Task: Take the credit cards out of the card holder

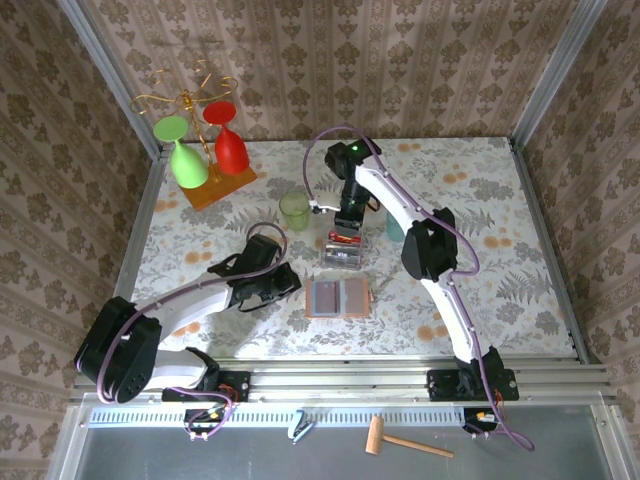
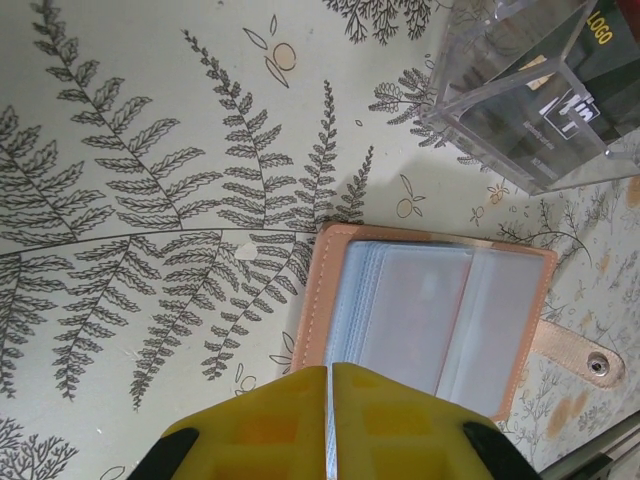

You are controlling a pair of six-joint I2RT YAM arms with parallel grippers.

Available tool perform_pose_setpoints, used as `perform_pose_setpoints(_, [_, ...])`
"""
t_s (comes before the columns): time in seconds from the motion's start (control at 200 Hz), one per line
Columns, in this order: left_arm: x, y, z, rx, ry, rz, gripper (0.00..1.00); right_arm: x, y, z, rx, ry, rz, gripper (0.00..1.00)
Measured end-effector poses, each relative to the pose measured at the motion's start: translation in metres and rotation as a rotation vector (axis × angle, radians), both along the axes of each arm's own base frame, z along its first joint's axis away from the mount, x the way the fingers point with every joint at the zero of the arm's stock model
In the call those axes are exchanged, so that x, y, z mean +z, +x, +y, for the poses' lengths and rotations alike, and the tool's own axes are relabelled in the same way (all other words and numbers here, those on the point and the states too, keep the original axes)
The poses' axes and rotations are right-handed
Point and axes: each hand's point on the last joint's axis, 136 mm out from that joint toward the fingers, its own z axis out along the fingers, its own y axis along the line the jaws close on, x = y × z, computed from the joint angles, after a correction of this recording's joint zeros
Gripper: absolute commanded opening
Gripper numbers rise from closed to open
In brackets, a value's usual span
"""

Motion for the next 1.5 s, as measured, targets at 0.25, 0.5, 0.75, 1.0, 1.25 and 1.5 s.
perform_pose_setpoints(0.25, [0.005,0.008,-0.008,-0.017,-0.012,-0.015,0.11,0.018,-0.003,-0.007,-0.045,-0.005,-0.045,0.21])
perform_pose_setpoints(0.5, [0.007,0.013,-0.013,-0.021,-0.026,-0.028,0.11,0.001,0.004,-0.006,-0.132,-0.004,-0.078,0.06])
perform_pose_setpoints(0.75, [0.008,0.014,-0.017,-0.029,-0.038,-0.039,0.11,-0.015,0.012,-0.001,-0.21,0.028,-0.12,0.0])
perform_pose_setpoints(1.0, [0.009,0.014,-0.02,-0.037,-0.043,-0.046,0.11,-0.024,0.014,0.004,-0.255,0.045,-0.143,0.0])
perform_pose_setpoints(1.25, [0.009,0.013,-0.021,-0.038,-0.044,-0.046,0.11,-0.019,0.004,0.006,-0.288,0.072,-0.173,0.01])
perform_pose_setpoints(1.5, [0.009,0.011,-0.023,-0.048,-0.045,-0.048,0.11,-0.009,0.003,0.007,-0.307,0.09,-0.206,0.12])
